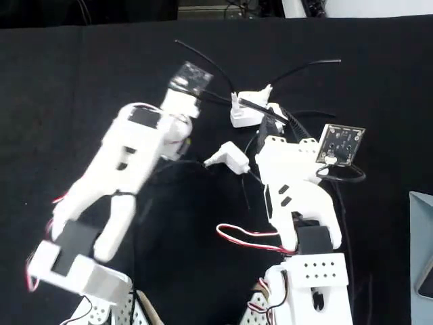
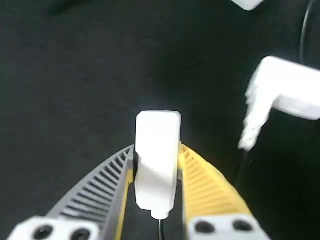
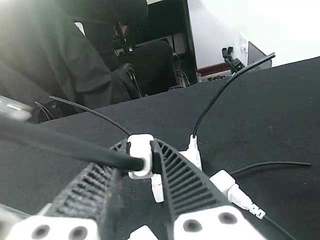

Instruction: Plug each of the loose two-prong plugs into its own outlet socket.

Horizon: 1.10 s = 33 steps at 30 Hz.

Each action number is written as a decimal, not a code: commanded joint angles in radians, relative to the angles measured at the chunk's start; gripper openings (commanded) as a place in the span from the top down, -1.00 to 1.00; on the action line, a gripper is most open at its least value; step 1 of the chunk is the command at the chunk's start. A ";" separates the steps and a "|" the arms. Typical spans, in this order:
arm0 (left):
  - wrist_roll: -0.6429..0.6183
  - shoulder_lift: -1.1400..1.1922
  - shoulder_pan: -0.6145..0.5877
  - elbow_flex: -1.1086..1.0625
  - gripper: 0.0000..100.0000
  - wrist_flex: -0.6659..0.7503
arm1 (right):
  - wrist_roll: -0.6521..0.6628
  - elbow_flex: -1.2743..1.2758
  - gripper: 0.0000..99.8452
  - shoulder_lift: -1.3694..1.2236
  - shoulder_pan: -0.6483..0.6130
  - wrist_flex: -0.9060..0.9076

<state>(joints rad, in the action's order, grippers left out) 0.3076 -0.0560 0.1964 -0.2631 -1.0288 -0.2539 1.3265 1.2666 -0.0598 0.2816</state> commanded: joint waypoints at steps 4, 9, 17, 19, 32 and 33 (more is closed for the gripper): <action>0.233 -0.219 -0.068 -0.108 0.94 -0.092 | -0.012 -0.007 0.97 0.002 0.008 -0.017; 0.368 -0.345 -0.088 -0.272 0.94 -0.098 | -0.012 -0.002 0.97 0.002 0.008 -0.020; 0.394 -0.582 -0.097 -0.529 0.94 -0.038 | -0.012 0.002 0.97 0.002 0.008 -0.023; 0.394 -0.620 -0.071 -0.638 0.94 0.040 | -0.012 0.002 0.97 0.002 0.008 -0.023; 0.192 -0.744 -0.171 -0.895 0.46 0.341 | -0.006 0.005 0.97 0.002 -0.003 -0.023; 0.186 -0.773 -0.194 -0.891 0.44 0.341 | -0.005 0.007 0.97 0.002 -0.014 -0.023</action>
<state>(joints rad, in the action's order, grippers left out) 0.5501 -0.7557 0.0690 -1.2037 -0.7066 -0.2539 1.3387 1.2666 -0.0598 0.2816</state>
